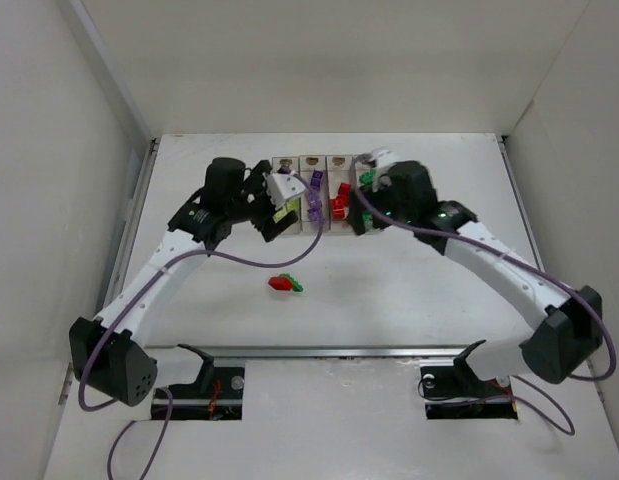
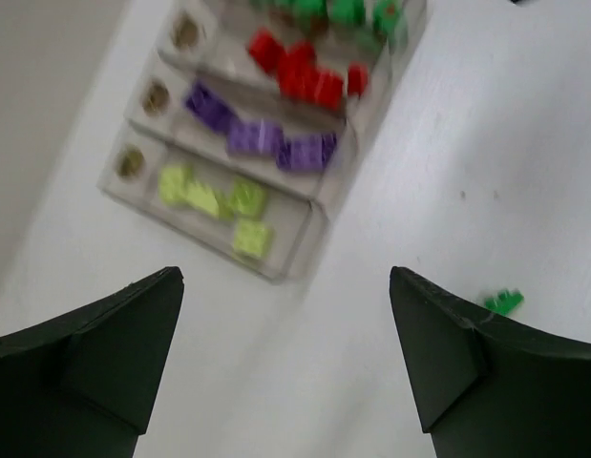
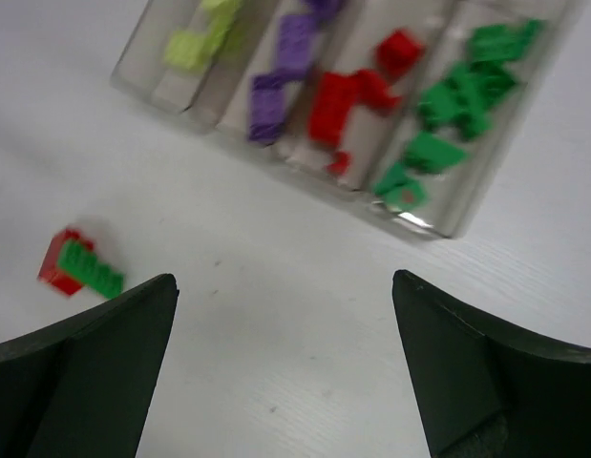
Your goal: Sort the legos into containers by color
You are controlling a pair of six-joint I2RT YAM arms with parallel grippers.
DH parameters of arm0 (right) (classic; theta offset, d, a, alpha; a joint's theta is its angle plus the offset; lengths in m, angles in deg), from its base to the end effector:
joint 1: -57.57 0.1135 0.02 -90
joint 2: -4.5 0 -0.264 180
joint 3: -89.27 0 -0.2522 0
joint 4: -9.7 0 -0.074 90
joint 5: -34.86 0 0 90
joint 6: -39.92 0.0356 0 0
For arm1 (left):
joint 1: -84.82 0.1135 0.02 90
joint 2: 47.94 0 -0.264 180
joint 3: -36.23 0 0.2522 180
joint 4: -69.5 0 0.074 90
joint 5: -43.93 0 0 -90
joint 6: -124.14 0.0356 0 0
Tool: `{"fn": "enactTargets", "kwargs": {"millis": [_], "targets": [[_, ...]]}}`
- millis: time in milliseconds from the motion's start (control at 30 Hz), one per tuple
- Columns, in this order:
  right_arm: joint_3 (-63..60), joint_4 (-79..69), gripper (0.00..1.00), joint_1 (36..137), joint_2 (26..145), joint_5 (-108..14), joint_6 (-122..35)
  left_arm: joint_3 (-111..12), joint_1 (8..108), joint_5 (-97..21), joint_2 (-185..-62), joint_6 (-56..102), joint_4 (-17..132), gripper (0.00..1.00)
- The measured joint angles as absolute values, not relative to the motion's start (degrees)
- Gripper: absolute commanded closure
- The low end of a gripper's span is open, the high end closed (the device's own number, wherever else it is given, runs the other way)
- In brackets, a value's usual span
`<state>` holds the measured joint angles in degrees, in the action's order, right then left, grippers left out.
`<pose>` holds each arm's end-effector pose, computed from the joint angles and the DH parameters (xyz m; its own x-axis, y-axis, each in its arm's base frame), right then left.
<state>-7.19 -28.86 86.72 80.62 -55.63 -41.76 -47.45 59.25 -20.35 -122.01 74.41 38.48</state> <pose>0.2626 0.1461 0.3457 -0.5164 -0.1224 -0.8475 -0.4103 0.9041 0.1195 0.2594 -0.1412 0.3707 0.2357 0.5328 -0.8128 0.7876 0.3852 0.4809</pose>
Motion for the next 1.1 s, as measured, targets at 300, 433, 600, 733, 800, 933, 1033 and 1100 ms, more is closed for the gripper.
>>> {"fn": "enactTargets", "kwargs": {"millis": [300,433,600,733,800,933,1033,1100], "targets": [[-12.68,-22.76,0.01,110.63,96.14,-47.22,-55.79,-32.71,74.86,-30.54,-115.34,61.31,35.66,0.17],[-13.11,-20.29,0.01,110.87,100.16,-45.75,-58.13,-30.99,77.24,-39.00,-106.84,55.48,40.01,0.20],[-11.95,-16.97,0.05,110.63,105.27,-45.69,-59.01,-29.13,77.51,-44.81,-100.15,50.01,44.27,0.22],[-9.64,-15.81,0.12,111.13,109.27,-44.51,-58.92,-27.03,77.53,-47.13,-99.14,46.76,45.04,0.22],[-9.18,-15.39,0.15,111.24,110.21,-43.08,-58.92,-26.40,77.53,-48.07,-99.30,45.56,44.91,0.23],[-8.81,-14.93,0.37,111.24,111.11,-41.88,-59.07,-26.13,77.53,-49.27,-99.62,43.70,44.82,0.24],[-7.91,-14.37,0.63,111.24,112.77,-41.55,-59.31,-26.13,77.53,-49.20,-99.62,43.20,44.82,0.26],[-7.15,-14.17,0.75,111.24,114.10,-41.16,-59.29,-26.13,77.55,-47.52,-99.62,43.68,44.67,0.27]]}}
